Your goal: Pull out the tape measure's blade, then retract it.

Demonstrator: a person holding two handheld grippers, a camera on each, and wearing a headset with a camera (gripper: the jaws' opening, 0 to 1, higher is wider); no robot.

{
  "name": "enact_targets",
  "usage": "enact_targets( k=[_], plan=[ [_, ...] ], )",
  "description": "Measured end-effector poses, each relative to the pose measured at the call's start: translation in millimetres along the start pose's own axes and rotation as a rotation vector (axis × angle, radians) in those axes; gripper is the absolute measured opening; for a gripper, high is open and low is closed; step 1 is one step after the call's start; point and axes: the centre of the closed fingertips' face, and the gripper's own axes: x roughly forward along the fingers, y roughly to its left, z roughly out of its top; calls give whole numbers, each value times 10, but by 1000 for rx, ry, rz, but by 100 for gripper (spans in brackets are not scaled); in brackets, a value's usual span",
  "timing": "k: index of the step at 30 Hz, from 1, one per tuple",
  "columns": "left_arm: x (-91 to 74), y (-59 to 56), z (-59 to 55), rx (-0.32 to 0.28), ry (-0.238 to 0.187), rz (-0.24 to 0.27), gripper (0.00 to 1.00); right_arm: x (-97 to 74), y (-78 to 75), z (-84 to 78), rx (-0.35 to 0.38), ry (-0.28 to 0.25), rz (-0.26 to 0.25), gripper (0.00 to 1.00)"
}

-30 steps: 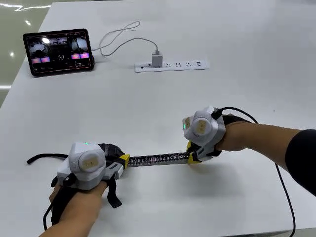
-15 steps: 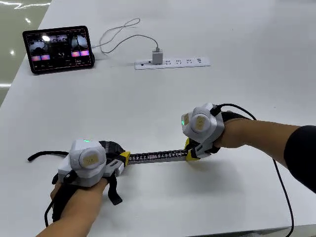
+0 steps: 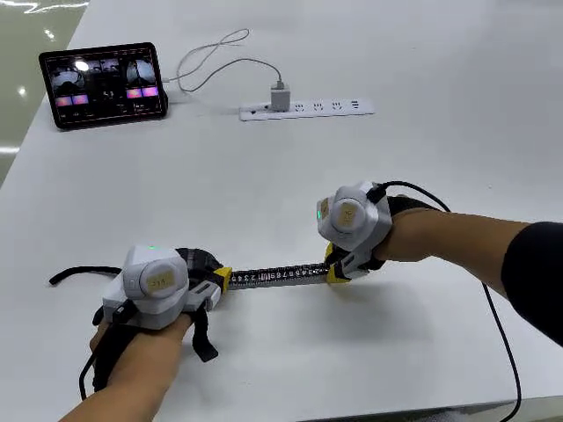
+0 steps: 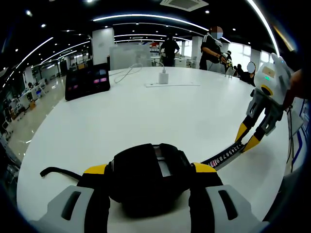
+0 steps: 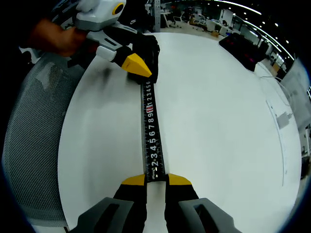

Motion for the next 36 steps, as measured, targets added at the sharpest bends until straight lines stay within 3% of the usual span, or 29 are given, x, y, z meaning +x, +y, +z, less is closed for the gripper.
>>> enact_targets(
  k=[11,13,36],
  plan=[
    [2,-2,1,0,-1,-1,61,24,14,47,-18,8,-7,10],
    [4,-1,2,0,1,-2,61,29,9,54,9,13,-14,10],
    [8,5,0,0,-2,1,62,60,11,154,14,27,1,10]
  ],
)
